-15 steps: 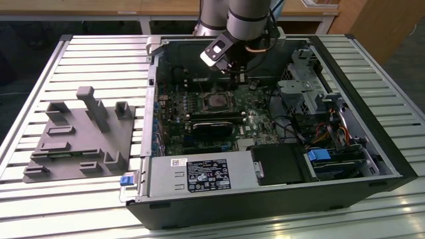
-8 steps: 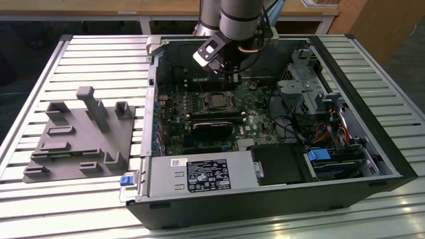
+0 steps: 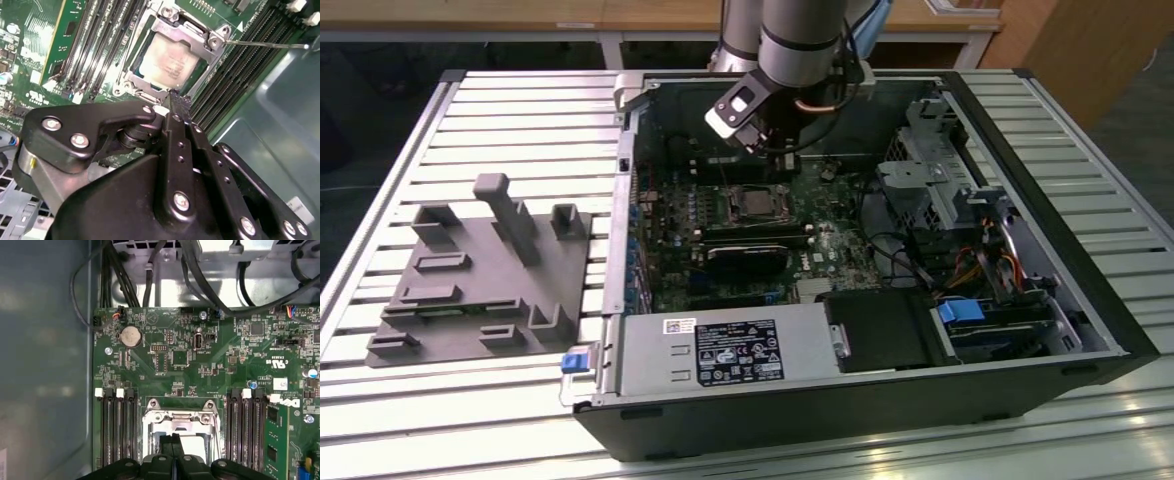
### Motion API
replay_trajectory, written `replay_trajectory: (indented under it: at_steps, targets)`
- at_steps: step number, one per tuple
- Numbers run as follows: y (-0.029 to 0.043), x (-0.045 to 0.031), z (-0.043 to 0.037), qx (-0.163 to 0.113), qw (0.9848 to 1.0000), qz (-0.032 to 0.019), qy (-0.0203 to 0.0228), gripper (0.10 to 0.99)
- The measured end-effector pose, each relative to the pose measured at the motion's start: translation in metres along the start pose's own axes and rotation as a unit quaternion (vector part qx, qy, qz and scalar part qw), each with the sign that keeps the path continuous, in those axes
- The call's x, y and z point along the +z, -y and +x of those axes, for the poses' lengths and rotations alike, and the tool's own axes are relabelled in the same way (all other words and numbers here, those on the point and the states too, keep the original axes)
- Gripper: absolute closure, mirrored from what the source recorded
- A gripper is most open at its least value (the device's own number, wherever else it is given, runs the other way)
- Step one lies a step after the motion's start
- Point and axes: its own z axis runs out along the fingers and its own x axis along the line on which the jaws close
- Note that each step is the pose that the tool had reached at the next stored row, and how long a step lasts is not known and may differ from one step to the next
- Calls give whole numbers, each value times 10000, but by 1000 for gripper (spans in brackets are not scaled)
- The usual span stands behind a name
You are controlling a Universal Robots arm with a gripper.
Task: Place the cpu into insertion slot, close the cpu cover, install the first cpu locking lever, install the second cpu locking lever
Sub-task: 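Close the cpu cover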
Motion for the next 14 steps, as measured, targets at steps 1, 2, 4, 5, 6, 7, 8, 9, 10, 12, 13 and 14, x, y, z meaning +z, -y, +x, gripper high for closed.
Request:
replay_trajectory:
  at_steps: [1, 2, 4, 5, 6, 7, 8, 9, 10, 12, 13, 14]
  targets:
    - [0, 8, -4, -1, 10000, 0, 0, 980]
    - [3, 11, -13, -3, 10000, 2, 2, 980]
    - [9, 21, -20, -8, 10000, 1, -1, 980]
    - [12, 27, -22, -11, 10000, 1, -1, 980]
    - [22, 33, -24, -14, 10000, 2, 0, 980]
    - [42, 39, -24, -17, 10000, 2, 0, 980]
    - [68, 45, -25, -19, 10000, 2, 0, 980]
    - [93, 50, -26, -22, 10000, 3, 1, 980]
    - [119, 56, -27, -24, 10000, 3, 0, 980]
    - [172, 69, -29, -24, 10000, 2, 0, 980]
    - [195, 75, -29, -24, 10000, 3, 0, 980]
    - [218, 83, -30, -24, 10000, 3, 0, 980]
